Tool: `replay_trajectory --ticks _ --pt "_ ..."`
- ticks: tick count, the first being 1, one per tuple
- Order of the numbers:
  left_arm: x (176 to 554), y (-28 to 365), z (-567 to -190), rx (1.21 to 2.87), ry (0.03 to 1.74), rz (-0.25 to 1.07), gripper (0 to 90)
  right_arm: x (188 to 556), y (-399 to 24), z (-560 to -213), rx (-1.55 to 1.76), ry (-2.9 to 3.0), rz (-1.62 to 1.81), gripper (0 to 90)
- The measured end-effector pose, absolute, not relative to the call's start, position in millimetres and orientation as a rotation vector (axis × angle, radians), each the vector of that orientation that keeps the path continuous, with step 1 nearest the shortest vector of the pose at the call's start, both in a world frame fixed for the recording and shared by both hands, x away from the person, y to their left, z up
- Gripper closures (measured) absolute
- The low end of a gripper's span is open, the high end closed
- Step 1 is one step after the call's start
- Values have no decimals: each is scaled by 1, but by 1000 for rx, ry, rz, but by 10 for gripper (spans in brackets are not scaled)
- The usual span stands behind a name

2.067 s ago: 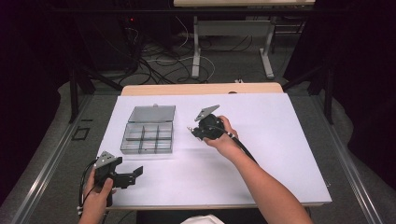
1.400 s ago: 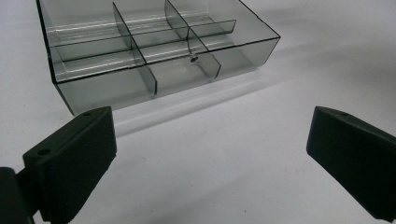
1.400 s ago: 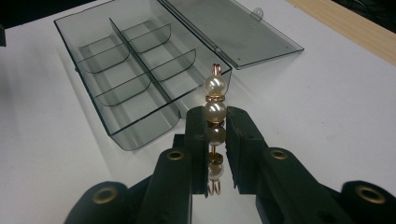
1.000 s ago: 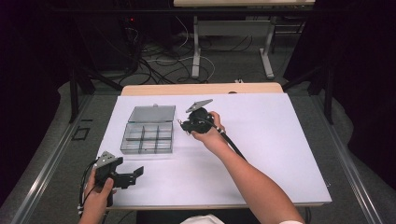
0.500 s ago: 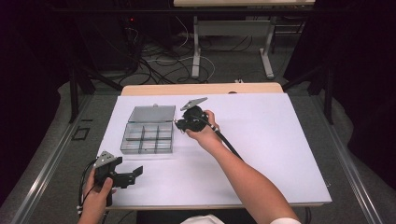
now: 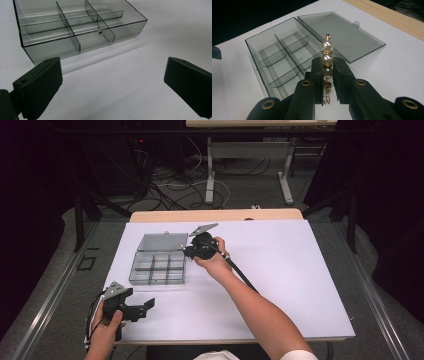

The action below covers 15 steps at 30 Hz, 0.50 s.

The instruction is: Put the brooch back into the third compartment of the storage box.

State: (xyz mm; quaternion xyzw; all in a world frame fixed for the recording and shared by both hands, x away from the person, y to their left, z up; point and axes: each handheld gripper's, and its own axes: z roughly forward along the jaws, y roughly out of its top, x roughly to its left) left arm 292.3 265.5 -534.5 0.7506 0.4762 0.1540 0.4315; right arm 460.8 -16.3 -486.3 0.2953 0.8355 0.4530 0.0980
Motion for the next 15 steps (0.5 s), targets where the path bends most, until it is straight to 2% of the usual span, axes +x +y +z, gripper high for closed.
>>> replay_trajectory --ticks 15 --pt "293 264 -534 1873 1177 377 21 464 -1 -488 893 2476 1360 796"
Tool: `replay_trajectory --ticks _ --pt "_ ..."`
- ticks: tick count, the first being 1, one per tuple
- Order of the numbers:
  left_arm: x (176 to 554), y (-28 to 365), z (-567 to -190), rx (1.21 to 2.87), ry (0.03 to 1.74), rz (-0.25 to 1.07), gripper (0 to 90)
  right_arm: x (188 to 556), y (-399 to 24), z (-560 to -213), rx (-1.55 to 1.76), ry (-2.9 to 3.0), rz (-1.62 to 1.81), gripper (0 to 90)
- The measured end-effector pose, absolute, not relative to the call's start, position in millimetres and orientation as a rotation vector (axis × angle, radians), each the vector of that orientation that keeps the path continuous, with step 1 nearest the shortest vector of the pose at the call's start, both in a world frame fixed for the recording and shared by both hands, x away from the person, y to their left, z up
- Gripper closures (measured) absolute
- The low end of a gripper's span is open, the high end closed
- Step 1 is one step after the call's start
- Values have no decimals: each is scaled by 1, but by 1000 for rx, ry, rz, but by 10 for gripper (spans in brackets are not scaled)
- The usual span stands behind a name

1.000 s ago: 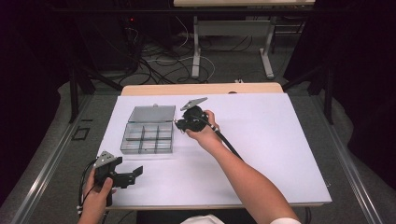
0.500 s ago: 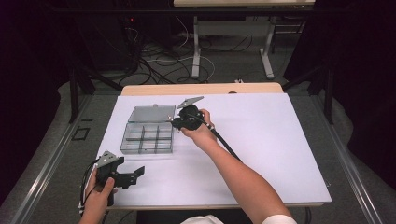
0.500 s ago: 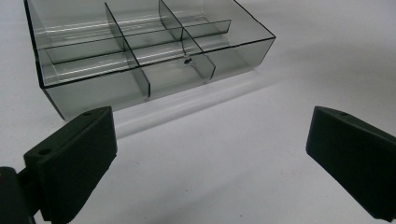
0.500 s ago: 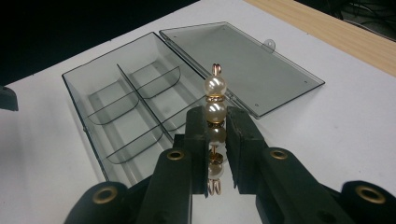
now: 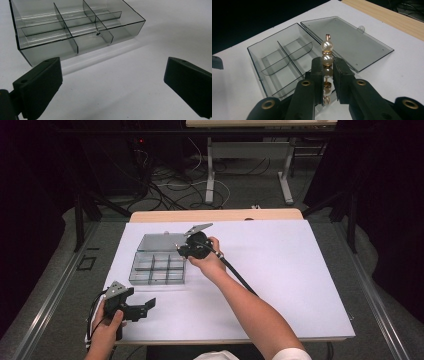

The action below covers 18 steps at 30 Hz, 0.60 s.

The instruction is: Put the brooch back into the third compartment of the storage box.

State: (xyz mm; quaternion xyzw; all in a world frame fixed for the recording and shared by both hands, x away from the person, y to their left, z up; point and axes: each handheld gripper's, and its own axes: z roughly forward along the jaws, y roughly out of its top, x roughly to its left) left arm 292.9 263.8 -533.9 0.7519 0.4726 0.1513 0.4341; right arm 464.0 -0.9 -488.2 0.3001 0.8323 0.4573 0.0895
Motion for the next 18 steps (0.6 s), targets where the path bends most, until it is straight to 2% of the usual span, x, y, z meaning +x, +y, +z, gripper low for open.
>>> replay_trajectory --ticks 18 --pt "293 264 -534 1870 1174 372 21 467 10 -503 913 2471 1365 796"
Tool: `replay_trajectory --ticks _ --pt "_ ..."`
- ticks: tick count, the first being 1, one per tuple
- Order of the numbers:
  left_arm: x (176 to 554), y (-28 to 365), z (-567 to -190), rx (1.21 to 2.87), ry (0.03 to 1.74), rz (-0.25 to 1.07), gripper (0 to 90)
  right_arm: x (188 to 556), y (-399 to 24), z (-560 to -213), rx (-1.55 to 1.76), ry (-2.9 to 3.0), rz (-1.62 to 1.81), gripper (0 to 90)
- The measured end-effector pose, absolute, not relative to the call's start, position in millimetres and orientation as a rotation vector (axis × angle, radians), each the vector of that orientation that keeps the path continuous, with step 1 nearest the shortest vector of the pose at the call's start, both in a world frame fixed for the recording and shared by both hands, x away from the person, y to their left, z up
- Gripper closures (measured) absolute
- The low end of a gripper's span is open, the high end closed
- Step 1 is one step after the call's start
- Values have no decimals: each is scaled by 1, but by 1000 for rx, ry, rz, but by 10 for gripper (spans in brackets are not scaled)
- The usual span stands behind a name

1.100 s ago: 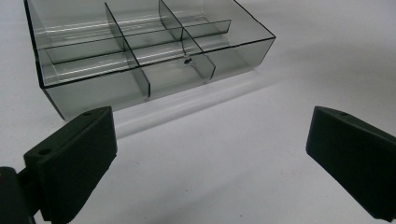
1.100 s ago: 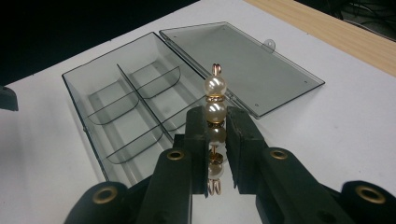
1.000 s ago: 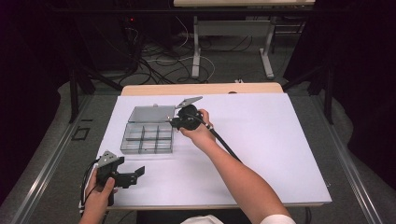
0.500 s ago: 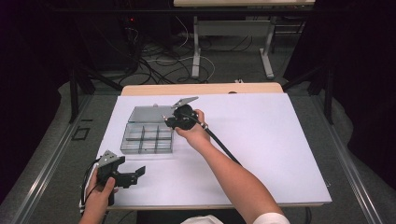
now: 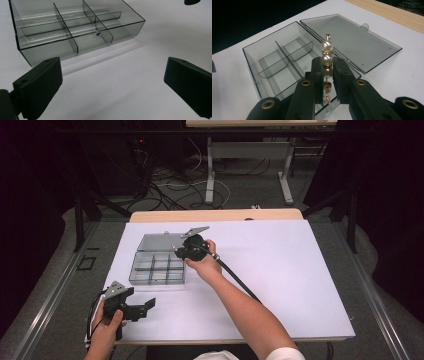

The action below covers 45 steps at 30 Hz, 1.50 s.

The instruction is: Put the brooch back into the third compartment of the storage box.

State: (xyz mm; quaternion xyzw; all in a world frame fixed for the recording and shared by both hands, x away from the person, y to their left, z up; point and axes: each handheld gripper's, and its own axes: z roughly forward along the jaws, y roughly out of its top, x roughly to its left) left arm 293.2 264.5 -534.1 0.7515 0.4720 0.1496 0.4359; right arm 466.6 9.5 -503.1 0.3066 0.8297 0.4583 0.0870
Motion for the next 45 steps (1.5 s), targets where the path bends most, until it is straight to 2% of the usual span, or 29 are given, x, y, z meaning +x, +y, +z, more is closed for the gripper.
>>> replay_trajectory --ticks 37,45 --pt "293 266 -534 1864 1175 371 21 476 22 -529 941 2486 1325 794" --pt "293 266 -534 1865 1171 372 21 475 22 -528 951 2489 1323 727"
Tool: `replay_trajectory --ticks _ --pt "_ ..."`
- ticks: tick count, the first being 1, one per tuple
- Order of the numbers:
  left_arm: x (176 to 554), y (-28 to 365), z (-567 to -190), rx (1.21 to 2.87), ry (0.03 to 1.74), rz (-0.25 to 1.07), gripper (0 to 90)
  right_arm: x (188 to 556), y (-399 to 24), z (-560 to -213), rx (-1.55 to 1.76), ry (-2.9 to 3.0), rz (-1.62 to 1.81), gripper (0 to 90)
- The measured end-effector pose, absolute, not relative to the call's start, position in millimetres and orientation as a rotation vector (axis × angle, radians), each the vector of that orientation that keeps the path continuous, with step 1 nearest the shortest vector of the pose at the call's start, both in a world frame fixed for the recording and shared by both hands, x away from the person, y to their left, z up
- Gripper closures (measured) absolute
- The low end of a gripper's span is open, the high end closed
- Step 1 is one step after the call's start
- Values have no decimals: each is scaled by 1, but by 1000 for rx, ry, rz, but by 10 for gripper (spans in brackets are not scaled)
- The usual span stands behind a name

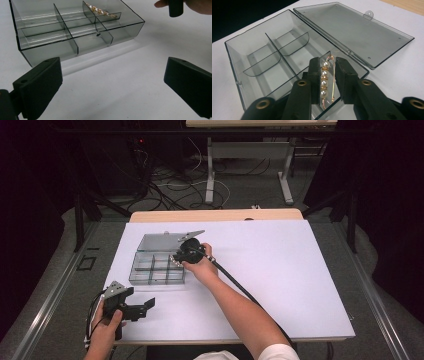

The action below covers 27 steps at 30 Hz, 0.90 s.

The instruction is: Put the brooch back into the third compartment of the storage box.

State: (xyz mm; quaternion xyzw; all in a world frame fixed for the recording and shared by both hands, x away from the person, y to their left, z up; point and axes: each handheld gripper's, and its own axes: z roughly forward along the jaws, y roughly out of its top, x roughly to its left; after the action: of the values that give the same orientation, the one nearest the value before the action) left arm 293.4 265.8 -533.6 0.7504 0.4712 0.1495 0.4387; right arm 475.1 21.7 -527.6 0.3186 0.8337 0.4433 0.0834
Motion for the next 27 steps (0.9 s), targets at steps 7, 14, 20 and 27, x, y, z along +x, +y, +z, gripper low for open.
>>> replay_trajectory --ticks 7,14,20,27 --pt "293 266 -534 1867 1175 368 21 474 20 -526 943 2496 1304 657" --pt "293 265 -534 1867 1175 369 21 470 16 -523 896 2493 1277 600" --pt "293 265 -535 1866 1179 370 21 464 9 -519 907 2467 1279 561" --pt "294 265 -535 1872 1179 368 21 455 -2 -515 896 2438 1325 523"
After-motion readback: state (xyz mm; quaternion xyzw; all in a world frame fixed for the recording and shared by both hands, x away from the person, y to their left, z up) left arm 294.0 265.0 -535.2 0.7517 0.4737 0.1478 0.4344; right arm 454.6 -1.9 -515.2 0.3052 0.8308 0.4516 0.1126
